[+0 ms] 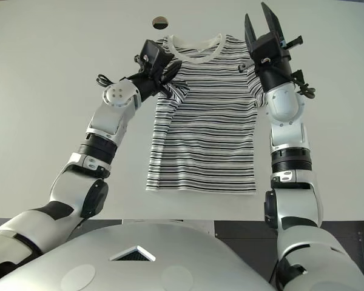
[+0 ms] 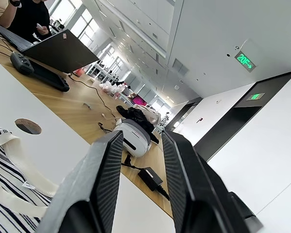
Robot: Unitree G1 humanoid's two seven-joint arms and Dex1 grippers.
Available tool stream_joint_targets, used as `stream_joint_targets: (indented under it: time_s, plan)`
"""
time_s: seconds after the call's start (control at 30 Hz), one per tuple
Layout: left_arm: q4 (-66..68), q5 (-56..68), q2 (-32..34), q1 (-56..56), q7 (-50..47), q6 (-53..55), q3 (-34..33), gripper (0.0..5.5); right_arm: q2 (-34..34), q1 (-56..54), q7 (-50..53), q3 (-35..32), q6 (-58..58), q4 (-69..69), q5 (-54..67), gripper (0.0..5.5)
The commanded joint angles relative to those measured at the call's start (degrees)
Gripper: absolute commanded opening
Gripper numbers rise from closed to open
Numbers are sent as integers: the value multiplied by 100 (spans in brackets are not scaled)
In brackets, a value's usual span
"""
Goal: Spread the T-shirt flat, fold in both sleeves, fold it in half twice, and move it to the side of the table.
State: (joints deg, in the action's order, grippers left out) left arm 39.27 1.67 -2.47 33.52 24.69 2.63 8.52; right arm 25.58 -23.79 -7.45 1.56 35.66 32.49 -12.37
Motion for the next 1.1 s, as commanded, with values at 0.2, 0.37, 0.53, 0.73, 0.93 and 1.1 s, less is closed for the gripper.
stream_joint_targets:
  time_s: [0.2, 0.37, 0.53, 0.73, 0.93, 1.1]
  plan:
    - [-233, 981, -279, 253, 888, -1085, -657, 136, 288, -237, -328, -365, -73, 290, 529, 146]
    - [-2903, 1810, 20, -393, 813, -378, -945, 136, 621, -464, -1539, -845, -729, 949, 1611, 146]
    - [-4320, 1991, 627, -972, 297, 156, -1471, 136, 1100, -1051, -2924, -1177, -2545, 2744, 2108, 146]
    - [-4297, 1951, 917, -1444, 73, 119, -1728, 139, 1131, -1435, -3628, -1323, -3858, 3683, 2221, 179]
    - [-4170, 2008, 1030, -1537, 30, 99, -1814, 139, 725, -1580, -4025, -1449, -4423, 3965, 2350, 213]
    - [-4108, 2079, 1045, -1533, 36, 114, -1849, 139, 485, -1651, -3643, -1669, -4564, 4150, 2437, 213]
